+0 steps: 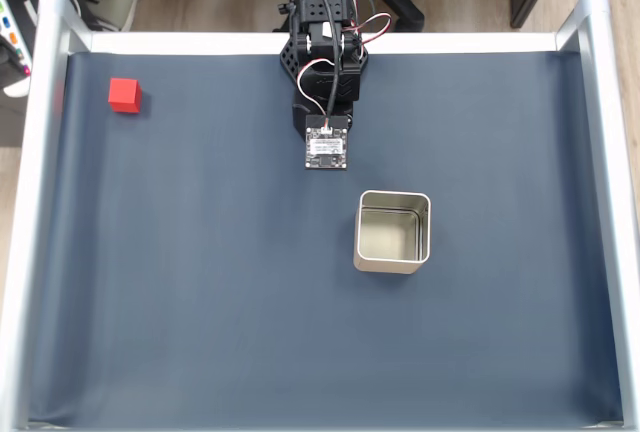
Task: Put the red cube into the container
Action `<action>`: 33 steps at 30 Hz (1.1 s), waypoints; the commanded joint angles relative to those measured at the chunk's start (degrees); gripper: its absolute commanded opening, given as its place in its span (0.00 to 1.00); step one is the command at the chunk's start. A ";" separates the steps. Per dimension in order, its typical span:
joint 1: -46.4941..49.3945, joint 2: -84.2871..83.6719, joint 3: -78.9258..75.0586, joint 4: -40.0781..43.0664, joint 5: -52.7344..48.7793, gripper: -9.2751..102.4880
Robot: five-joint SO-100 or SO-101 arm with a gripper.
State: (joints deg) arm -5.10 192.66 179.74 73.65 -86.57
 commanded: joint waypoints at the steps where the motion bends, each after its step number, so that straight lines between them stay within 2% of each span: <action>1: 0.44 -0.35 -0.35 -3.78 1.32 0.08; 8: 0.53 -5.19 -0.44 -17.93 2.90 0.08; 13: 3.96 -11.69 -1.58 -28.65 2.72 0.08; 17: 5.71 -15.12 -5.54 -32.70 2.99 0.08; 26: 9.05 -25.93 -21.88 -32.87 3.78 0.08; 33: 17.31 -41.84 -43.33 -18.63 5.36 0.08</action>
State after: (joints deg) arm 9.49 154.42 144.67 51.59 -82.71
